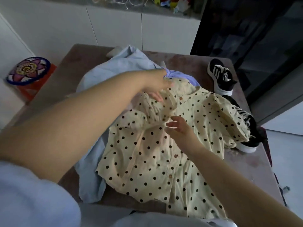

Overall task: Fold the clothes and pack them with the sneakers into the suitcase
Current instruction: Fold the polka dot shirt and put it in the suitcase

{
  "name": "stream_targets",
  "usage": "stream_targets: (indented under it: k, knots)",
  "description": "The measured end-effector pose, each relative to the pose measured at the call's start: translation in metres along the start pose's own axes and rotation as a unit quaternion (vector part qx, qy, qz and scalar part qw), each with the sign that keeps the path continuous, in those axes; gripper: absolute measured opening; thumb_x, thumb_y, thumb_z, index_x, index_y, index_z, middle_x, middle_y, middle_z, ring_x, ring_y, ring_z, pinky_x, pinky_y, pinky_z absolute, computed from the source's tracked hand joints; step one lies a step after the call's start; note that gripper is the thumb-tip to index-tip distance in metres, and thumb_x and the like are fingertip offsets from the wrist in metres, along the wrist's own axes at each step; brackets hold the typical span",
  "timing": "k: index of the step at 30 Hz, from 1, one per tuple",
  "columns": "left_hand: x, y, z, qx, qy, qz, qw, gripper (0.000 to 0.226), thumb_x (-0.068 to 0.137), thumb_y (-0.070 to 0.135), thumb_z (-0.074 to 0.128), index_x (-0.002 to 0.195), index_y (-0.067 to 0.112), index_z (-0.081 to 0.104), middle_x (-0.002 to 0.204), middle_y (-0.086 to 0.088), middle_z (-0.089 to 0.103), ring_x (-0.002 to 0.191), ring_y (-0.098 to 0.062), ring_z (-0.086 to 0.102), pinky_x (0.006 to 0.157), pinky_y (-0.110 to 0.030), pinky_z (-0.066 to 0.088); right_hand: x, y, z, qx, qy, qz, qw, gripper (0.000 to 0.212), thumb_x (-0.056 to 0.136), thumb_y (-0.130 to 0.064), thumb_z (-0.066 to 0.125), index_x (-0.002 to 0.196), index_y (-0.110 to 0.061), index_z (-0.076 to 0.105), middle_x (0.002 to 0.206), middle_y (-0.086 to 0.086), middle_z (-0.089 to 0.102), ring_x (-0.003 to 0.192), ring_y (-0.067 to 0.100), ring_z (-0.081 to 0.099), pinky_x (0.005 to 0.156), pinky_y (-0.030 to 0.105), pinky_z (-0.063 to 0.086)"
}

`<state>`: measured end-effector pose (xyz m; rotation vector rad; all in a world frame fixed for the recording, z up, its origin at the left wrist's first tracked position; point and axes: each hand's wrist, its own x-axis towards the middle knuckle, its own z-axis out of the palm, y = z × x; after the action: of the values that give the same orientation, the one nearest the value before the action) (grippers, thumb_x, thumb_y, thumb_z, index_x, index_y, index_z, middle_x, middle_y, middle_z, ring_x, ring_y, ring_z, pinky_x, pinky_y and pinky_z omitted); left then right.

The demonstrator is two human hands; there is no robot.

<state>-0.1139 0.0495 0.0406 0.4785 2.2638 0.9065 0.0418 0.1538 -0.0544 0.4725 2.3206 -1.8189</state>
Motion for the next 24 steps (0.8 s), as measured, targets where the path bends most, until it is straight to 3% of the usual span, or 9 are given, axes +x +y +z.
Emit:
stream_targets:
  k: [3, 6, 8, 10, 14, 17, 20, 22, 24]
  knots:
    - [0.005, -0.030, 0.018, 0.237, 0.149, 0.071, 0.957, 0.041, 0.098, 0.023, 0.039, 0.138, 0.016, 0.034, 0.130, -0.012, 0.052, 0.109, -0.029, 0.056, 0.090, -0.037, 0.044, -0.004, 0.012, -0.014, -0.029, 0.005, 0.047, 0.998, 0.042, 0.091, -0.020, 0.056, 0.130, -0.020, 0.042, 0.117, -0.004, 0.055, 0.086, 0.006, 0.057, 0.069, 0.018, 0.046]
    - [0.008, -0.084, 0.042, 0.344, 0.083, 0.049, 0.934, 0.055, 0.097, 0.043, 0.036, 0.147, 0.030, 0.017, 0.155, -0.005, 0.019, 0.140, -0.028, 0.022, 0.113, -0.042, 0.023, -0.014, 0.032, -0.035, -0.079, 0.026, 0.064, 0.994, 0.037, 0.089, -0.017, 0.058, 0.125, -0.018, 0.049, 0.117, -0.004, 0.055, 0.085, 0.007, 0.057, 0.066, 0.016, 0.045]
    - [0.007, -0.118, 0.055, 0.412, 0.039, -0.005, 0.910, 0.066, 0.092, 0.059, 0.029, 0.146, 0.040, -0.002, 0.157, 0.005, -0.009, 0.144, -0.030, -0.003, 0.116, -0.051, 0.008, -0.021, 0.043, -0.056, -0.152, 0.083, 0.031, 0.984, 0.034, 0.088, -0.014, 0.060, 0.121, -0.017, 0.053, 0.118, -0.002, 0.053, 0.097, 0.011, 0.055, 0.078, 0.021, 0.045]
    - [0.008, -0.141, 0.058, 0.422, 0.062, -0.017, 0.905, 0.067, 0.091, 0.059, 0.030, 0.144, 0.044, -0.008, 0.156, 0.007, -0.017, 0.143, -0.033, -0.010, 0.116, -0.053, 0.006, -0.027, 0.048, -0.084, -0.239, 0.181, -0.002, 0.954, 0.033, 0.086, -0.013, 0.062, 0.118, -0.015, 0.055, 0.122, 0.003, 0.049, 0.105, 0.017, 0.049, 0.091, 0.027, 0.038]
    - [0.009, -0.143, 0.053, 0.328, 0.127, -0.049, 0.935, 0.073, 0.092, 0.025, 0.045, 0.145, 0.043, -0.002, 0.157, 0.002, -0.013, 0.144, -0.030, -0.004, 0.117, -0.045, 0.009, -0.025, 0.051, -0.155, -0.329, 0.348, 0.009, 0.878, 0.044, 0.084, -0.022, 0.061, 0.124, -0.012, 0.048, 0.131, 0.013, 0.043, 0.122, 0.031, 0.035, 0.103, 0.040, 0.029]
    - [0.008, -0.132, 0.053, 0.332, 0.156, -0.047, 0.929, 0.078, 0.088, 0.014, 0.048, 0.148, 0.038, 0.003, 0.157, -0.003, -0.010, 0.143, -0.031, -0.001, 0.117, -0.045, 0.009, -0.011, 0.056, -0.189, -0.364, 0.323, 0.058, 0.872, 0.049, 0.085, -0.032, 0.057, 0.126, -0.009, 0.046, 0.127, 0.016, 0.051, 0.117, 0.035, 0.043, 0.097, 0.042, 0.037]
    - [0.004, -0.117, 0.060, 0.368, 0.157, -0.025, 0.916, 0.077, 0.091, 0.018, 0.046, 0.147, 0.035, -0.003, 0.157, -0.004, -0.010, 0.143, -0.029, -0.004, 0.116, -0.044, 0.002, -0.001, 0.056, -0.190, -0.423, 0.264, 0.118, 0.859, 0.061, 0.085, -0.045, 0.058, 0.131, -0.009, 0.041, 0.125, 0.015, 0.055, 0.117, 0.036, 0.047, 0.092, 0.041, 0.040]
    - [0.003, -0.107, 0.067, 0.376, 0.155, 0.002, 0.913, 0.077, 0.092, 0.022, 0.045, 0.148, 0.036, -0.005, 0.157, -0.004, -0.009, 0.144, -0.027, -0.004, 0.116, -0.044, 0.001, 0.005, 0.057, -0.188, -0.478, 0.234, 0.148, 0.834, 0.058, 0.083, -0.049, 0.059, 0.124, -0.010, 0.044, 0.110, 0.013, 0.060, 0.112, 0.035, 0.050, 0.090, 0.041, 0.041]
    - [0.003, -0.100, 0.072, 0.359, 0.143, 0.018, 0.922, 0.078, 0.091, 0.020, 0.045, 0.148, 0.036, -0.005, 0.157, -0.003, -0.009, 0.144, -0.027, -0.005, 0.117, -0.045, 0.001, 0.009, 0.060, -0.191, -0.499, 0.221, 0.158, 0.823, 0.037, 0.084, -0.042, 0.056, 0.101, -0.009, 0.056, 0.083, 0.006, 0.059, 0.096, 0.033, 0.057, 0.080, 0.037, 0.041]
